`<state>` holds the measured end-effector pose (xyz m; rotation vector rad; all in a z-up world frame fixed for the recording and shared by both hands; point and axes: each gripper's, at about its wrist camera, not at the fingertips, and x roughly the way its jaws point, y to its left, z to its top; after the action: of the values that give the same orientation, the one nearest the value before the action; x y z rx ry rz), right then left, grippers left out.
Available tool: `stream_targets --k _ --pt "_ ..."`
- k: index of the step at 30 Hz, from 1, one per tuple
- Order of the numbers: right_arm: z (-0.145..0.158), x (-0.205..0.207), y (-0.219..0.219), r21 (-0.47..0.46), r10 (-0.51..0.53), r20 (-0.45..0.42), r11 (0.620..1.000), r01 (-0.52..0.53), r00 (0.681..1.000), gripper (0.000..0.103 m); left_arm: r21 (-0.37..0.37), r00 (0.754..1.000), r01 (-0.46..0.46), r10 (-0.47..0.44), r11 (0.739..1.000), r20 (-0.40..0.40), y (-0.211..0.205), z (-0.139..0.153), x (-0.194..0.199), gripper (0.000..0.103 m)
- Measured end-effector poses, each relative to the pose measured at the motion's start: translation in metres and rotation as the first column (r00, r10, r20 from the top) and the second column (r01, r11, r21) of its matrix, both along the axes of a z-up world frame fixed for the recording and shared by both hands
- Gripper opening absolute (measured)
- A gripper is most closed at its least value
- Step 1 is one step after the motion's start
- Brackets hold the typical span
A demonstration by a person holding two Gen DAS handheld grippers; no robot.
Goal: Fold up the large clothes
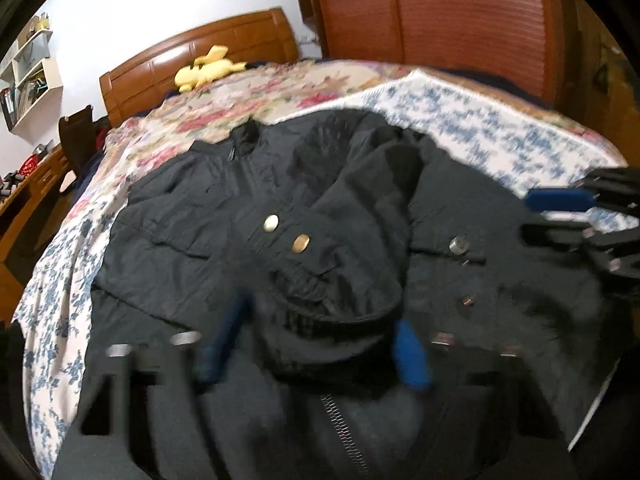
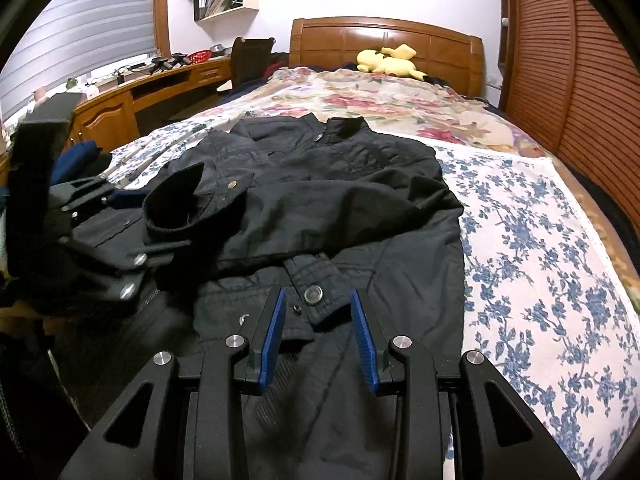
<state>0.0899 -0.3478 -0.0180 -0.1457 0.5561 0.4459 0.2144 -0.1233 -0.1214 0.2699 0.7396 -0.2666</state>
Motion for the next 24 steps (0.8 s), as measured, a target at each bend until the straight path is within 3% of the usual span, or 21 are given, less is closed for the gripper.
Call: stream_targets --k 2,5,10,16,22,24 --pt "-0.001 -0.002 -0.003 -0.002 -0.003 -0.002 1.000 0.003 1.000 0.035 -0.030 1.000 -0.003 0.003 1.000 -0.024 0.007 0.000 0.001 0.015" --pt "0.000 -0.003 -0.008 -0.002 -0.006 0.002 1.000 0.006 1.000 0.035 -0.073 0.999 -0.044 0.046 0.996 0.020 0.024 0.010 -0.010 0.012" --pt "0.002 -0.003 -0.009 0.005 -0.007 0.003 1.000 0.007 1.000 0.035 -0.137 0.991 -0.104 0.114 0.985 0.065 0.051 0.026 -0.038 0.012" --pt "0.002 0.001 -0.002 0.006 0.007 0.005 1.000 -0.007 1.000 0.035 -0.102 0.991 -0.120 0.125 0.987 0.043 0.059 0.018 -0.057 0.012" --pt "0.000 0.009 0.007 -0.003 0.020 -0.003 1.000 -0.020 1.000 0.035 -0.121 0.992 -0.106 0.114 0.987 0.062 0.070 0.019 -0.078 0.041" --pt "-0.001 0.011 0.011 -0.006 0.025 -0.006 1.000 -0.025 1.000 0.035 -0.138 0.990 -0.106 0.117 0.985 0.074 0.076 0.024 -0.083 0.044"
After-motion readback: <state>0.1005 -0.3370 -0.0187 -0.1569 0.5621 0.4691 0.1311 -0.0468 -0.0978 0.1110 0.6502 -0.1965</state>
